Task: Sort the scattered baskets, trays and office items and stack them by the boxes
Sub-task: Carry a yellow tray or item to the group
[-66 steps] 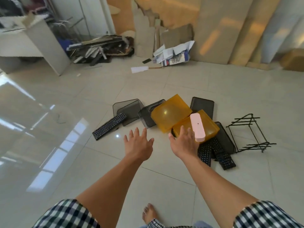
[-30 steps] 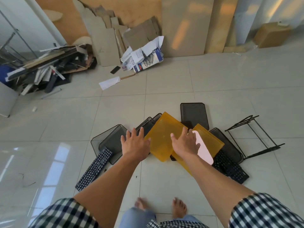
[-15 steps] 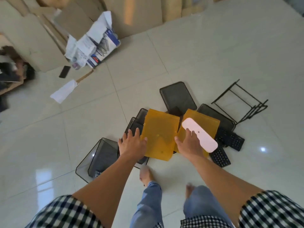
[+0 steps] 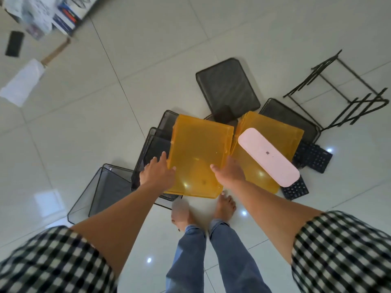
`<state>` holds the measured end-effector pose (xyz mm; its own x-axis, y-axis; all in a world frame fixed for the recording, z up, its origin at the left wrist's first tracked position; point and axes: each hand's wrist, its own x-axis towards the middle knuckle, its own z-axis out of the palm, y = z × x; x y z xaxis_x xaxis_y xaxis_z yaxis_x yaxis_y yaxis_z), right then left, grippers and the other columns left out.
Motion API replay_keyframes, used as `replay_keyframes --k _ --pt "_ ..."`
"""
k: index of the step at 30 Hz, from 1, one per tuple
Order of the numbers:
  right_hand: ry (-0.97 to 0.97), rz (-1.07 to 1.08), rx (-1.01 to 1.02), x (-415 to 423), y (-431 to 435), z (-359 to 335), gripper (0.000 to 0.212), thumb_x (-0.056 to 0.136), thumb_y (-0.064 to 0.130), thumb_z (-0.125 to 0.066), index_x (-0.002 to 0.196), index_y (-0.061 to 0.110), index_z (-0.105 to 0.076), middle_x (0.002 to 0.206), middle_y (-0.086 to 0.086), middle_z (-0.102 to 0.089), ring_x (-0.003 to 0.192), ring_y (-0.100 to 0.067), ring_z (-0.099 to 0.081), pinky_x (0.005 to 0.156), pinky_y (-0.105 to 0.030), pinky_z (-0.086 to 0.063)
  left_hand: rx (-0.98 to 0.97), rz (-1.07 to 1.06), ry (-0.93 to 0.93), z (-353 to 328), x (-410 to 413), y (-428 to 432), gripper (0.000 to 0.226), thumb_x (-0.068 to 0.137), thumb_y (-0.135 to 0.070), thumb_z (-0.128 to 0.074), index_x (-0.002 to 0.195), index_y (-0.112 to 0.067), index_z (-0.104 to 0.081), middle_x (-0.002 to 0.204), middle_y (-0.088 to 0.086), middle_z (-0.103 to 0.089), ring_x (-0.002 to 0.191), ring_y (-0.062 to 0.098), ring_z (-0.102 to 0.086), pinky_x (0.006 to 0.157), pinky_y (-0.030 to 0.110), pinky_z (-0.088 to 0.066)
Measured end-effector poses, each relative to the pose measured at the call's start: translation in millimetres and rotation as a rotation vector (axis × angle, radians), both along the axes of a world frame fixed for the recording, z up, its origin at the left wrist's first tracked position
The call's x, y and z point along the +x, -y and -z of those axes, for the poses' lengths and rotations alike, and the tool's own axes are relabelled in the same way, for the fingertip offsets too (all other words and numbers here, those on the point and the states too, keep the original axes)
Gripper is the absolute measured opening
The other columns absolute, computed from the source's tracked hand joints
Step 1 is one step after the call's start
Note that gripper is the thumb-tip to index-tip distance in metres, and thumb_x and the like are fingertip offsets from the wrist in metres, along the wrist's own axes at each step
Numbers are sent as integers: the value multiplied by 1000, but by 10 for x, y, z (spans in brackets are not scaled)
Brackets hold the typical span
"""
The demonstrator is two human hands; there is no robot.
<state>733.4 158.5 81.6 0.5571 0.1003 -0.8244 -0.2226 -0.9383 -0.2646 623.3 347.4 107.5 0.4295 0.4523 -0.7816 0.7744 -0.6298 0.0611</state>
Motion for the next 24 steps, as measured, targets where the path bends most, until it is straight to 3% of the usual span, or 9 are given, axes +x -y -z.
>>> replay_keyframes --k 5,8,12,16,20,24 --pt "-67 141 -21 283 -93 938 79 96 53 -59 157 16 -24 158 -10 -36 140 -34 -43 109 -40 -40 -57 -133 27 975 157 -80 85 99 -47 -54 161 -21 -2 159 15 -31 139 37 -41 107 53 -42" --pt "-58 180 -48 323 -100 1403 80 95 50 -62 156 13 -24 157 -12 -37 139 -35 -44 107 -40 -42 -84 -191 30 1466 155 -89 85 96 -45 -59 161 -22 -8 149 15 -43 130 38 -50 102 52 -47" --pt "70 129 -146 244 -119 1790 79 93 47 -66 153 13 -26 153 -15 -39 137 -37 -44 104 -42 -44 -92 -296 127 1949 70 -121 50 102 -31 -49 150 -23 -38 127 10 -63 110 34 -61 94 49 -53" --pt "203 197 -154 138 -187 1931 80 89 37 -70 149 11 -24 146 -17 -41 130 -40 -48 99 -44 -47 -48 -462 181 2173 9 -158 34 107 -23 -39 136 -21 -57 102 6 -65 90 30 -64 74 39 -54" --pt "239 222 -118 76 -164 1940 81 90 32 -71 151 10 -22 149 -15 -42 128 -39 -52 98 -42 -48 -62 -556 187 2175 -43 -208 35 107 -25 -40 136 -23 -59 102 11 -67 93 36 -66 77 44 -57" --pt "166 256 -25 35 -91 1813 60 94 33 -68 143 13 -41 137 -11 -57 118 -35 -61 86 -33 -47 -62 -652 206 1959 -223 -236 36 106 -23 -42 138 -25 -59 98 8 -67 88 35 -65 70 40 -53"
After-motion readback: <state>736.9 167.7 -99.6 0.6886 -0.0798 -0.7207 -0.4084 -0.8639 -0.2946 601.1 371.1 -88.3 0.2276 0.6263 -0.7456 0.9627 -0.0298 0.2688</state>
